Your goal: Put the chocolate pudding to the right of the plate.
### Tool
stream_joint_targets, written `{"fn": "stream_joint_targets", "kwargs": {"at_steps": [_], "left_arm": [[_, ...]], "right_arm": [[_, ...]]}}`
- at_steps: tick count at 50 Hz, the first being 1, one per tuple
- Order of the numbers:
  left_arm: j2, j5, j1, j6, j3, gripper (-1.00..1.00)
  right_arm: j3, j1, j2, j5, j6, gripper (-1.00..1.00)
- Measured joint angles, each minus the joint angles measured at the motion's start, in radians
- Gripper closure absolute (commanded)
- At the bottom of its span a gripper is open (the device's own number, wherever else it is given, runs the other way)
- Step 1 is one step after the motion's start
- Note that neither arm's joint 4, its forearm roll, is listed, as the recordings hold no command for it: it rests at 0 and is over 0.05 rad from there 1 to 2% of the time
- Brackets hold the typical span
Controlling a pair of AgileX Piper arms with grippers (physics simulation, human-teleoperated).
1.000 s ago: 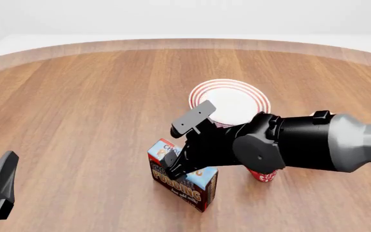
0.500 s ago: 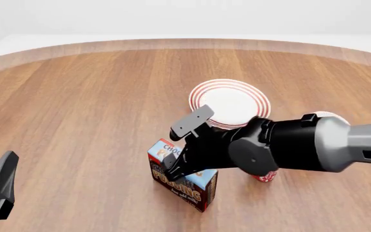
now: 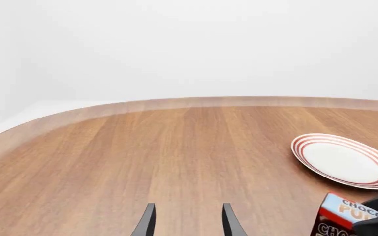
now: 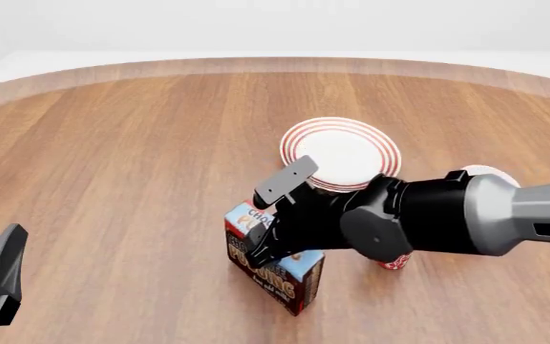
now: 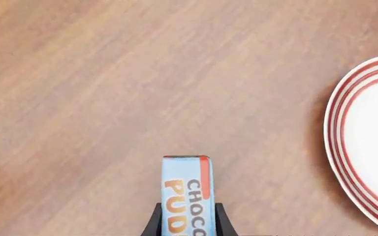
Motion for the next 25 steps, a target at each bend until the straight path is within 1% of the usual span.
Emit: {"fn": "stream_joint_targets", "kwargs": {"at_steps": [15, 19, 25], "left_arm": [[0.0, 0.0, 0.0, 0.0, 0.0, -1.0], [0.0, 0.0, 0.0, 0.0, 0.0, -1.0], [0.0, 0.0, 0.0, 0.0, 0.0, -1.0]], "right_arm": [[-0.017, -0.014, -0.033, 0.013, -0.01, 1.0], [-0.069, -0.045, -0.068, 0.039, -0.029, 1.0], [-0.219, -0.105, -0.11, 0.098, -0.054, 1.0]]}}
